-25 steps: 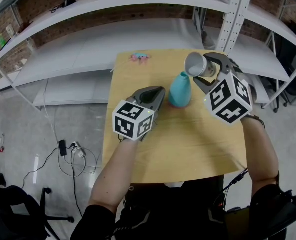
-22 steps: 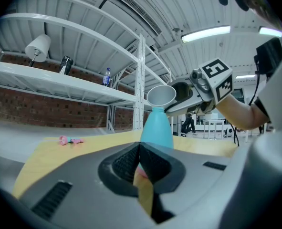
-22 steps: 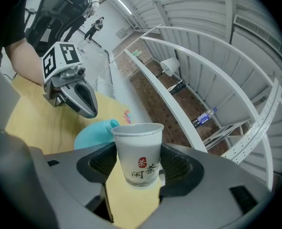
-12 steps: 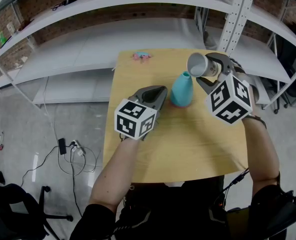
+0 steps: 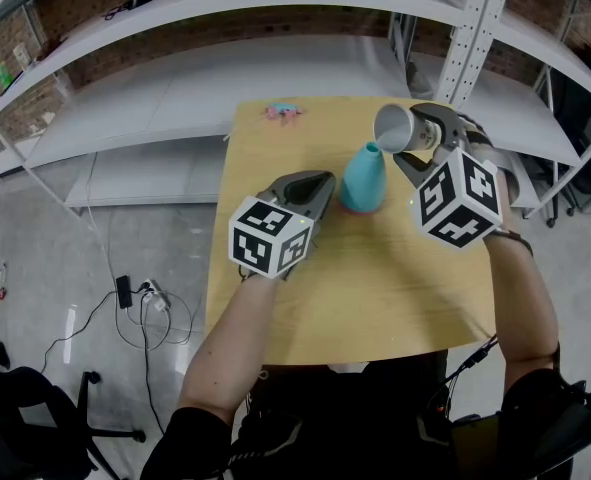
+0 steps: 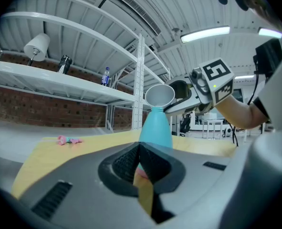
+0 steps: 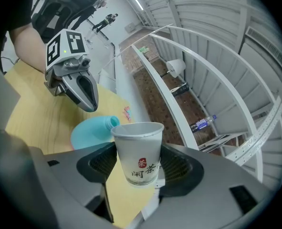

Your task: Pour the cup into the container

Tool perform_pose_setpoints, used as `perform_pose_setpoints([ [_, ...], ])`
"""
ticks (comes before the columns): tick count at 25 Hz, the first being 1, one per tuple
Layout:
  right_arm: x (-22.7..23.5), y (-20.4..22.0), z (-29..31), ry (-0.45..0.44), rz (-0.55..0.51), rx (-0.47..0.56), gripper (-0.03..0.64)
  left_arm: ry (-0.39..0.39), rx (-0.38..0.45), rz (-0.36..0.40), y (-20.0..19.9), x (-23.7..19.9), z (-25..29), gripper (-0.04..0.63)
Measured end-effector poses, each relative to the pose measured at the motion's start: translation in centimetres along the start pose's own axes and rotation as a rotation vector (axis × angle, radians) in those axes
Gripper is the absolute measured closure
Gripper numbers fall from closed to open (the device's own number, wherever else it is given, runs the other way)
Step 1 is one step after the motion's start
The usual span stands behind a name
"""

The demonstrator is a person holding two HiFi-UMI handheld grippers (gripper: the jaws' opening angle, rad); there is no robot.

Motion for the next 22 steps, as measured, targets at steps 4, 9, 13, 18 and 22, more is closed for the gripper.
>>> perform_pose_setpoints([
  [4, 0.0, -0.2, -0.1, 0.008, -0.022, -0.005, 0.325, 0.0, -0.002, -0.001, 0.04, -0.01, 0.01, 0.594],
  [9, -0.01, -0.11, 0.07, 0.005, -0.037, -0.015, 0.326, -0.001, -0.001, -0.002, 0.06, 0.05, 0.05, 0.594],
  [13, 0.01, -0.26, -0.09, 0.003, -0.043, -0.011, 0.327, 0.002, 0.001, 0.0, -0.05, 0.08, -0.05, 0.594],
  [18, -0.03, -0.33, -0.07, 0.001, -0.052, -0.015, 0.327, 0.001, 0.0, -0.001, -0.04, -0.02, 0.01, 0.594],
  [22, -0.03, -0.38, -0.16, 0.011, -0.064, -0.016, 0.326, 0.001, -0.001, -0.001, 0.0, 0.02, -0.05, 0.594],
])
Point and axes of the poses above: the fingertips, and each gripper's own axes: z forward along the fingers, x to its right, y out of its underside, the point moved 9 cm from there along -z, backward along the fingers, and after that the axes turned 6 degrees about z, right-handed, at the moved point
